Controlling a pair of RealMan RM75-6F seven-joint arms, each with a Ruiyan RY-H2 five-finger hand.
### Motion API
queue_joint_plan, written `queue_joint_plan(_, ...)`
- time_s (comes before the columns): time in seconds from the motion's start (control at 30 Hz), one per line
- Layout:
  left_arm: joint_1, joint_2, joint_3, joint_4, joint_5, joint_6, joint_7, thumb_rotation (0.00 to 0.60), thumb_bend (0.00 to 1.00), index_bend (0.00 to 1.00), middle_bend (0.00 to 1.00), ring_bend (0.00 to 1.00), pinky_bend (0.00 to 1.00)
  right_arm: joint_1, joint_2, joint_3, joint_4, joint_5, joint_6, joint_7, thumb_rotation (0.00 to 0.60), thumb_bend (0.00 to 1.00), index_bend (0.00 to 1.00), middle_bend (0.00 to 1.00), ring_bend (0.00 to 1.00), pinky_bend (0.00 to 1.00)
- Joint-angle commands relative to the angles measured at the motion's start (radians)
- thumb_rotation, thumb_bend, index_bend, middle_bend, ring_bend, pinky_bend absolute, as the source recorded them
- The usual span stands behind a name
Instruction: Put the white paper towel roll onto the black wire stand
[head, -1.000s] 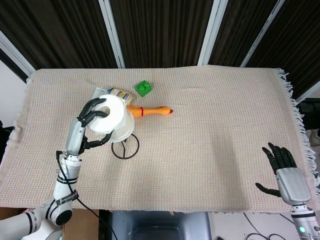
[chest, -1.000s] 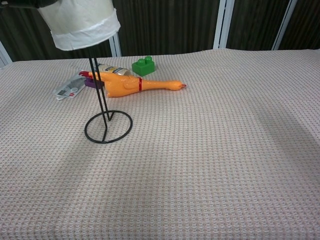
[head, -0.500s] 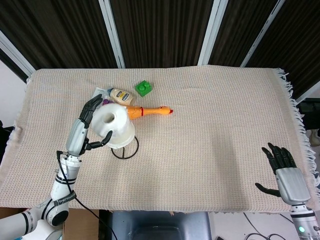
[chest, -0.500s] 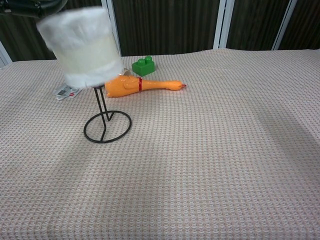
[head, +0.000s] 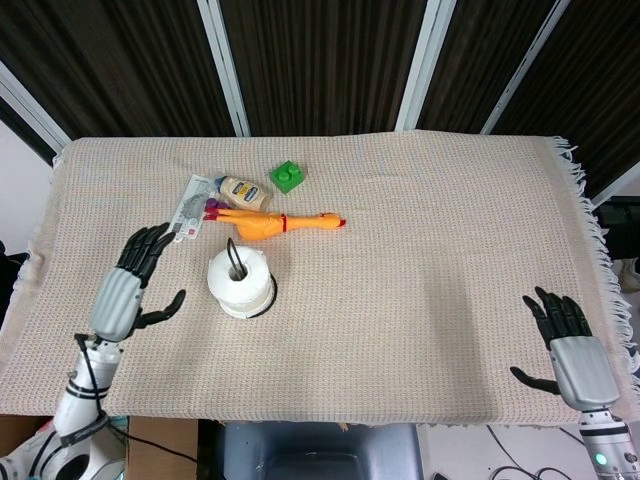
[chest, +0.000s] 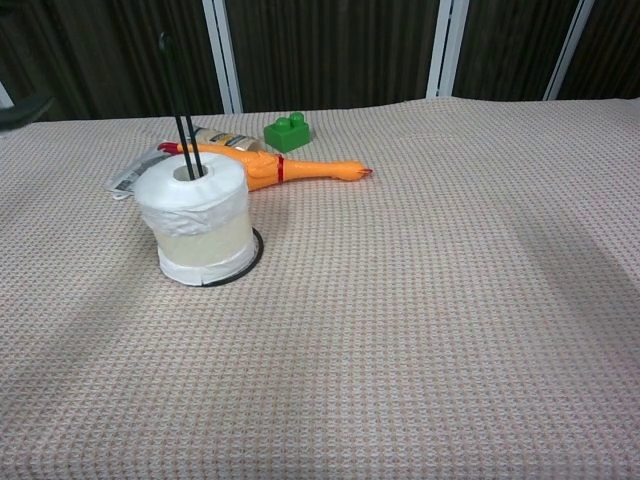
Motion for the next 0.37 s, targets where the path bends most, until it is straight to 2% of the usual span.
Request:
queue_joint_plan(0.03,0.156,0.044,0.11,0.056,-0.073,0.042,0.157,0.6,0.39,0.0,0.0,0.0,0.04,0.003,-0.007,-0.002,-0.004,0.004,-0.012,-0.017,0.6,0.09,0.0,0.0,0.0,0.0)
queue_joint_plan(0.17,0.185,0.022,0.115,0.098,-0.101,0.046,0.127,0.6,0.4,0.0,0.0,0.0,0.02,0.003,-0.01,-0.004,-0.006,0.002,-0.012,-0.023,0.6,0.09,0.0,0.0,0.0,0.0)
queue_joint_plan(0.23,0.177,0.044,0.133,0.117,-0.111,-0.014,0.159,0.6,0.41,0.0,0.0,0.0,0.0,0.002,-0.016,-0.004,-0.004,-0.005,-0.006,-0.032,0.6,0.09,0.0,0.0,0.0,0.0)
queue_joint_plan(0.37,0.169,0.078,0.129,0.088,-0.116,-0.058,0.151,0.6,0.41,0.0,0.0,0.0,0.0,0.003,-0.032,-0.015,-0.002,-0.015,-0.014,-0.059,0.6,0.09,0.0,0.0,0.0,0.0)
